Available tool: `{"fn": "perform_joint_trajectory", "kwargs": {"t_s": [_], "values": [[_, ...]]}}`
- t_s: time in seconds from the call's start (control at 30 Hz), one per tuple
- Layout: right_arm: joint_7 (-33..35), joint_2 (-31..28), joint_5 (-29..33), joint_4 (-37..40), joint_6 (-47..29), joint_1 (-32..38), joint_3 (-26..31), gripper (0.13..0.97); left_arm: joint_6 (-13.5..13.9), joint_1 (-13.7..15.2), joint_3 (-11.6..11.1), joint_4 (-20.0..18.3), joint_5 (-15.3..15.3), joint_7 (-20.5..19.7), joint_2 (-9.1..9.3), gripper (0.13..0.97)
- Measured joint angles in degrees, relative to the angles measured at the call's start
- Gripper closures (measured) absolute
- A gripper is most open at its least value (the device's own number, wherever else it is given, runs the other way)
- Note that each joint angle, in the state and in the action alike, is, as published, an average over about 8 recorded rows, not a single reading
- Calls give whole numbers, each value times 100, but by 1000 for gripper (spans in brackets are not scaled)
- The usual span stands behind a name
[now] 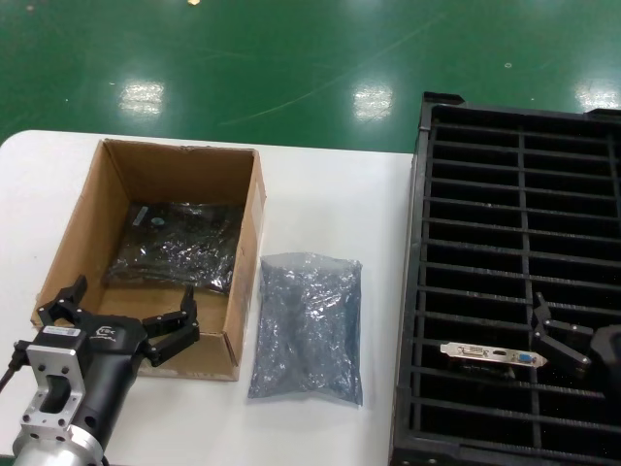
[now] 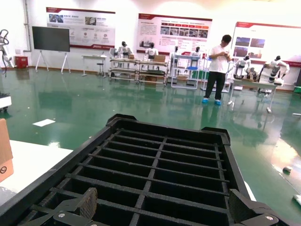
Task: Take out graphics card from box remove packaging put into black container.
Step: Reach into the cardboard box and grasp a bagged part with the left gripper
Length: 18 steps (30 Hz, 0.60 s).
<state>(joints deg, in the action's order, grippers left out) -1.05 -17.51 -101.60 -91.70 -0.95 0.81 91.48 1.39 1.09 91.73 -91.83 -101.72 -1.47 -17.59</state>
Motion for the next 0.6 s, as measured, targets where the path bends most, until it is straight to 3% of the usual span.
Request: {"fn": "perform_joint_trajectory", "kwargs": {"t_s": [0.37, 0.47, 0.6], "values": [[0, 0, 0, 0, 0, 0, 0, 129, -4, 6, 23, -7, 11, 8, -55, 132], [0, 0, 0, 0, 0, 0, 0, 129, -51, 60, 125, -8, 5, 20, -237, 132], [0, 0, 0, 0, 0, 0, 0, 129, -116, 290, 429, 37, 49, 78, -723, 132]]}}
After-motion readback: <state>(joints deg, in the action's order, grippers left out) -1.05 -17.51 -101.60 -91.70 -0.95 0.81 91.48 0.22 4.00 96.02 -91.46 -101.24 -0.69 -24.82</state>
